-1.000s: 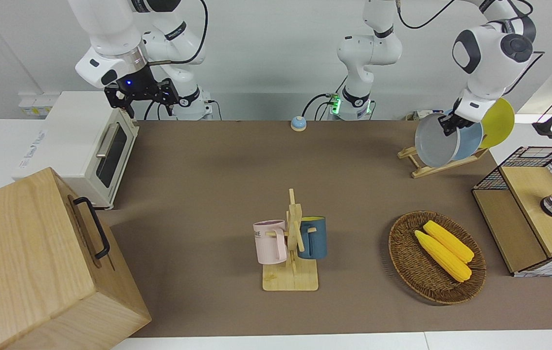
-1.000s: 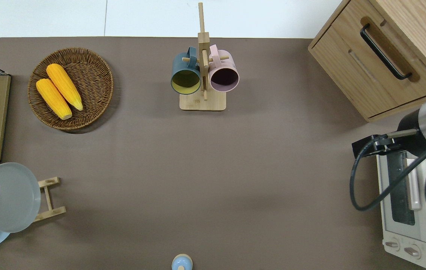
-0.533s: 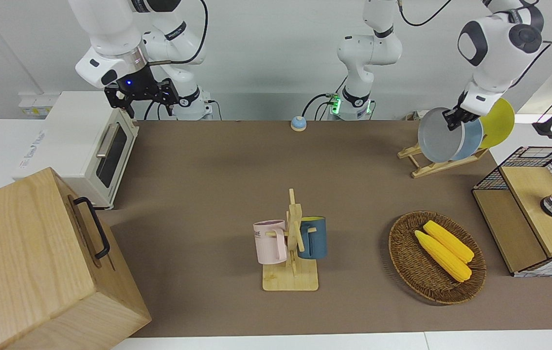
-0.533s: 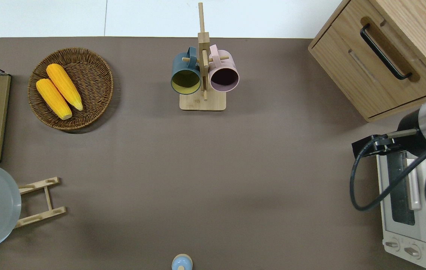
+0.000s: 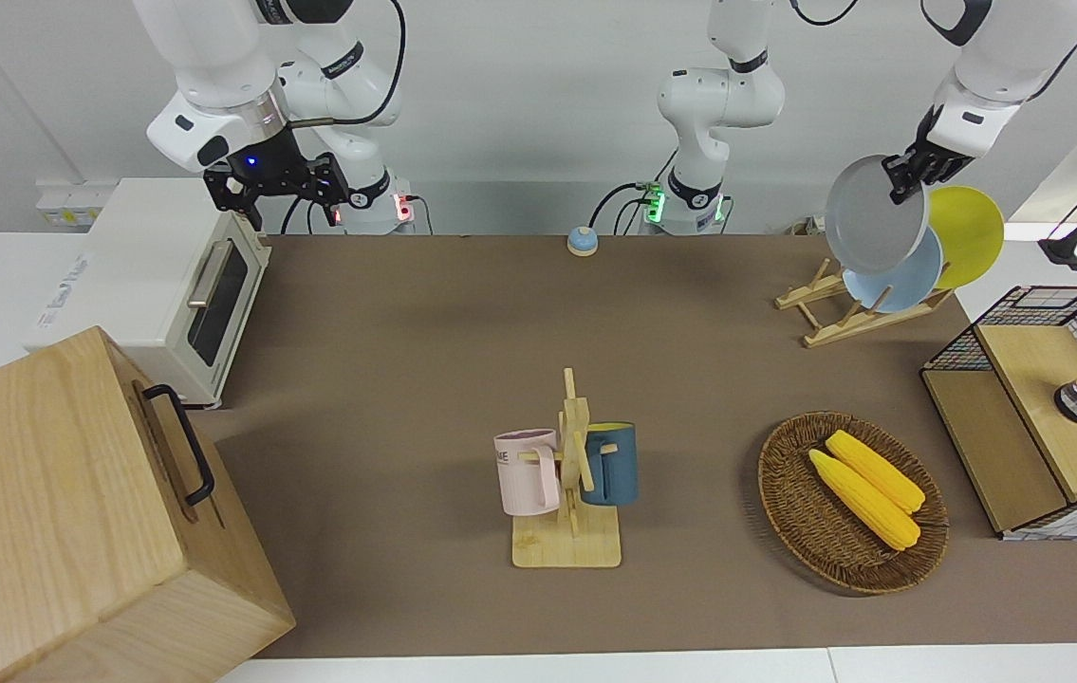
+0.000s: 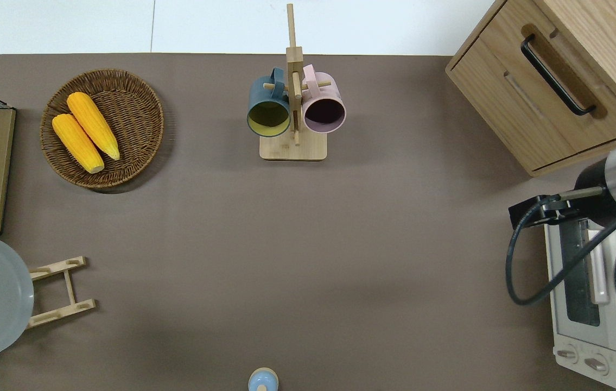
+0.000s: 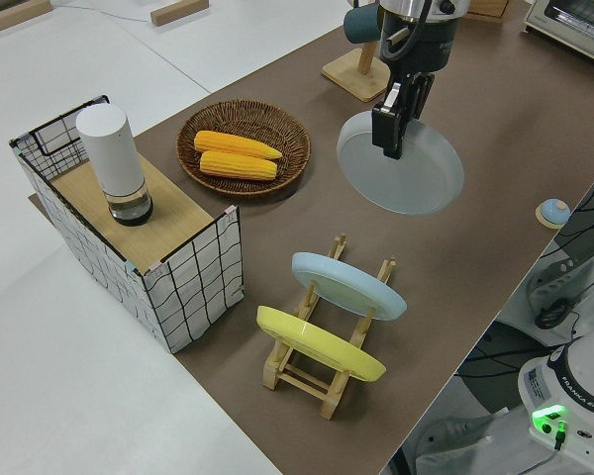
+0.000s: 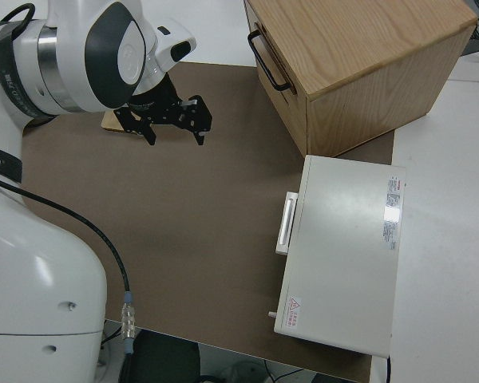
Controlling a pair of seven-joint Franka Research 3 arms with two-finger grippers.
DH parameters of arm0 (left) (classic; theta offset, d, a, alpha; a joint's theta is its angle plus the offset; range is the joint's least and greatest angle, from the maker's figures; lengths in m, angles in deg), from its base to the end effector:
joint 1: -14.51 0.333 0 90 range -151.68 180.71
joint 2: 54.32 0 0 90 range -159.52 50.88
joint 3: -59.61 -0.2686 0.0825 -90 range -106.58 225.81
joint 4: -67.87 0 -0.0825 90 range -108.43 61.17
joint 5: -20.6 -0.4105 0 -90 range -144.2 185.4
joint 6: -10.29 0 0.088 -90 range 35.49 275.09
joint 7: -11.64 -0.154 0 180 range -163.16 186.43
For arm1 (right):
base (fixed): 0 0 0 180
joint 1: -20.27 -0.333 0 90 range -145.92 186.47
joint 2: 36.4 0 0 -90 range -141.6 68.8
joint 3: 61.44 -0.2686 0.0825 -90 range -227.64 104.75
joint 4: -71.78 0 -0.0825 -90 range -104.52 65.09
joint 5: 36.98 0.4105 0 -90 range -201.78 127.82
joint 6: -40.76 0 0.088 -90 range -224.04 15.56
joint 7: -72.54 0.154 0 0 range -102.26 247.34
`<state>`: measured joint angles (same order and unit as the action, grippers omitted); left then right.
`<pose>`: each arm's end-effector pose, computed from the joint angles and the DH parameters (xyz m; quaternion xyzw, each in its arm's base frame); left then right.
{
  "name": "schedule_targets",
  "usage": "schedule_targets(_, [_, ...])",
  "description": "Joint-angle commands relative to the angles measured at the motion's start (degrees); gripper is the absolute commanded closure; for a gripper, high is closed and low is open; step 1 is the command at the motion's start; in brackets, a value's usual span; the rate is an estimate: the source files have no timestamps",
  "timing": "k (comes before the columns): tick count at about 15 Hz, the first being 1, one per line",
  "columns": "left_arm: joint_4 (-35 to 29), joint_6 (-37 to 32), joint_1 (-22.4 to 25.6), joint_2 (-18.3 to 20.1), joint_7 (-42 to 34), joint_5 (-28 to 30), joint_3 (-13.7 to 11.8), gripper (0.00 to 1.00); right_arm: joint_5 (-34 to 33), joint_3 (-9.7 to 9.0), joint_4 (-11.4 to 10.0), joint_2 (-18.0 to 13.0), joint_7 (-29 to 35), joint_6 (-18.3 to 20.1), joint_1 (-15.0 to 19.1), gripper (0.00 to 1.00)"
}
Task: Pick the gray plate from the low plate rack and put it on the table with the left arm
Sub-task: 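Lift the gray plate up out of the rack with the left gripper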
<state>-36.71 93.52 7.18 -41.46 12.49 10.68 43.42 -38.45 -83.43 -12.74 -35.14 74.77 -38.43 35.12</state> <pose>0.4881 0.1126 0.5141 -0.9920 -0.0819 0.0816 0.0502 0.5575 0.0637 0.5500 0.9975 0.0413 -0.0558 0.0132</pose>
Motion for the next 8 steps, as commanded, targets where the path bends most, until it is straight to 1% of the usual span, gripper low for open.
schedule_targets(1, [0.4,-1.1,-1.2,-0.6,5.7,5.2,2.0,1.00,-0.4,-1.21,0.4,-0.1,0.7,0.6,1.3,0.017])
schedule_targets(5, [-0.1,-0.4,-1.4,-1.5,13.6,11.4,7.1,1.00,-0.4,-1.21,0.4,-0.1,0.7,0.6,1.3,0.017])
schedule_targets(8, [-0.3,-0.3,-1.4,-2.5,17.2,12.7,11.3,1.00,-0.4,-1.21,0.4,-0.1,0.7,0.6,1.3,0.017])
